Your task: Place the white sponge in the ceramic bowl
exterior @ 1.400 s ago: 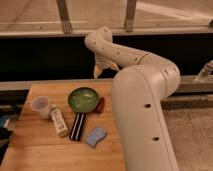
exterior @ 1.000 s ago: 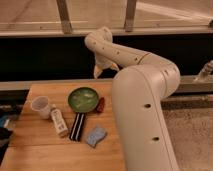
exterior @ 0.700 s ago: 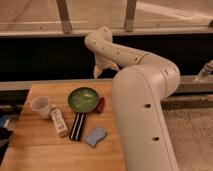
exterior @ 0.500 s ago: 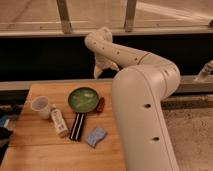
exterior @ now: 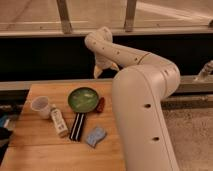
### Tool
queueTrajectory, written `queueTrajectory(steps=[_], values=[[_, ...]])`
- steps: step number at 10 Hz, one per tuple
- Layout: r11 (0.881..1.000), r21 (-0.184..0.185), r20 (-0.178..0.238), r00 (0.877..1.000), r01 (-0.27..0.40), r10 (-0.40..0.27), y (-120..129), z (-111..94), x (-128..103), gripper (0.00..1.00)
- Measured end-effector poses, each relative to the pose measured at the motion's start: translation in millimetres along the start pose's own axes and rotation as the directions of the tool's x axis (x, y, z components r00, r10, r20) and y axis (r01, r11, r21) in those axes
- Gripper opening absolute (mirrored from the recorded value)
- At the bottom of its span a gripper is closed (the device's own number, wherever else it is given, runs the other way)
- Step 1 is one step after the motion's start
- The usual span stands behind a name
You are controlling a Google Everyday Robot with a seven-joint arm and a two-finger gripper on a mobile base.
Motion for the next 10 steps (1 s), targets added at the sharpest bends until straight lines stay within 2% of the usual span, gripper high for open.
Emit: queueTrajectory(steps=[4, 6, 8, 10], values=[[1.0, 0.001, 0.0, 1.0, 0.001, -0.001, 0, 0, 0, 0.8], [1.0, 0.007, 0.012, 1.0, 0.023, -0.023, 1, 0, 5, 0.8], [0.997, 0.005, 0.034, 0.996, 0.077, -0.078, 11, -1, 30, 0.8], [0.996, -0.03, 0.055, 0.995, 0.09, -0.088, 9, -2, 57, 0.8]])
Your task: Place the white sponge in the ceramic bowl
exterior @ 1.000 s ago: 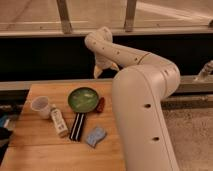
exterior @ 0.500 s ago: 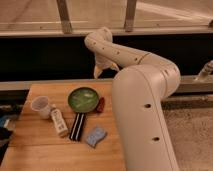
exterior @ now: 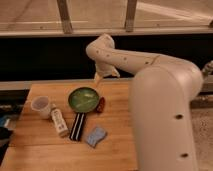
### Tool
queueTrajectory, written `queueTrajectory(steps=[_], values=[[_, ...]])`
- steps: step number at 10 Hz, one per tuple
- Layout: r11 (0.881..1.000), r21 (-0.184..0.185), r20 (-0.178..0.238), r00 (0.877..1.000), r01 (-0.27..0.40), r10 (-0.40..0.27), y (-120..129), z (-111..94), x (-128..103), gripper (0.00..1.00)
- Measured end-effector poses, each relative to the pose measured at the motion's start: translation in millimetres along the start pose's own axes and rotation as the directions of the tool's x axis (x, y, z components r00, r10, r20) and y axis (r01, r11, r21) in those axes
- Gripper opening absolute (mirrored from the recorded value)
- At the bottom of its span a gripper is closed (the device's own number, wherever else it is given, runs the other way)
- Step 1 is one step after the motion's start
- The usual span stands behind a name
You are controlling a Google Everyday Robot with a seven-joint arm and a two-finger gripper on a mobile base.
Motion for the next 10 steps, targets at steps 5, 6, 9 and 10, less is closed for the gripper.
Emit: queueTrajectory(steps=[5, 6, 9, 10], values=[[0.994, -0.042, -0.018, 0.995, -0.102, 0.102, -12, 15, 41, 0.8], [0.991, -0.034, -0.023, 0.992, -0.128, 0.127, -9, 18, 47, 0.8], [0.986, -0.025, -0.053, 0.985, -0.168, 0.166, 4, 32, 68, 0.8], [0.985, -0.026, -0.064, 0.984, -0.169, 0.167, 5, 37, 76, 0.8]])
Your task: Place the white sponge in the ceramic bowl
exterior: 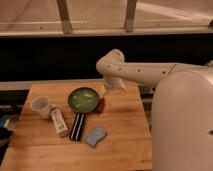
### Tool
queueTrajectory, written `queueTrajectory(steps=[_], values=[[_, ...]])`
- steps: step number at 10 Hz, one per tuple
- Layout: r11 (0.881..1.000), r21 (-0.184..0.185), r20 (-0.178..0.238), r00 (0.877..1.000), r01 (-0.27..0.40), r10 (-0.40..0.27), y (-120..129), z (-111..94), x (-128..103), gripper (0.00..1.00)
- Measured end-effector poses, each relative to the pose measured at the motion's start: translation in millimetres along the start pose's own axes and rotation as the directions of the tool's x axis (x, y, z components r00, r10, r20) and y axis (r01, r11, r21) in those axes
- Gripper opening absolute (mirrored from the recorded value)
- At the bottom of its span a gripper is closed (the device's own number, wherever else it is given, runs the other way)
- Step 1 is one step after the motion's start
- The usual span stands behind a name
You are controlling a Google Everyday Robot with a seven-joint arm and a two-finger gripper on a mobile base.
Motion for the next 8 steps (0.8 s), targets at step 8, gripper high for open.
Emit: queueTrajectory(steps=[8], values=[[0.997, -0.07, -0.057, 0.998, 0.012, -0.017, 31, 28, 67, 0.8]])
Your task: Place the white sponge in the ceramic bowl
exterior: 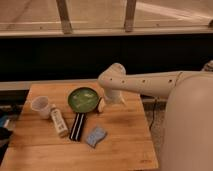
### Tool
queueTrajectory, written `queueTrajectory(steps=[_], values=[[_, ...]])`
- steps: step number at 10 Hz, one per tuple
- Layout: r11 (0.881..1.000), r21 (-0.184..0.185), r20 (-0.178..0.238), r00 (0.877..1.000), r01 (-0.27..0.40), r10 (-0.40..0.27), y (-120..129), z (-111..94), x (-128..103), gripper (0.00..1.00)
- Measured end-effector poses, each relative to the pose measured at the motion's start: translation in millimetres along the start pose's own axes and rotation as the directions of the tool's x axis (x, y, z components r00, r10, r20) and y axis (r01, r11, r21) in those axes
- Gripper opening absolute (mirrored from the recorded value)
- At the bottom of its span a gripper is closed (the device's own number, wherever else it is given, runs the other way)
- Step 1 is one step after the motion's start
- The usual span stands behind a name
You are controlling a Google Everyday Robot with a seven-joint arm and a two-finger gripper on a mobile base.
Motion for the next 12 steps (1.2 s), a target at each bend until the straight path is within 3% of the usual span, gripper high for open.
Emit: queueTrajectory(steps=[4, 12], values=[[1.0, 0.003, -0.01, 1.0, -0.014, 0.014, 25, 21, 28, 0.8], [1.0, -0.012, -0.05, 0.999, -0.002, 0.001, 54, 48, 56, 0.8]])
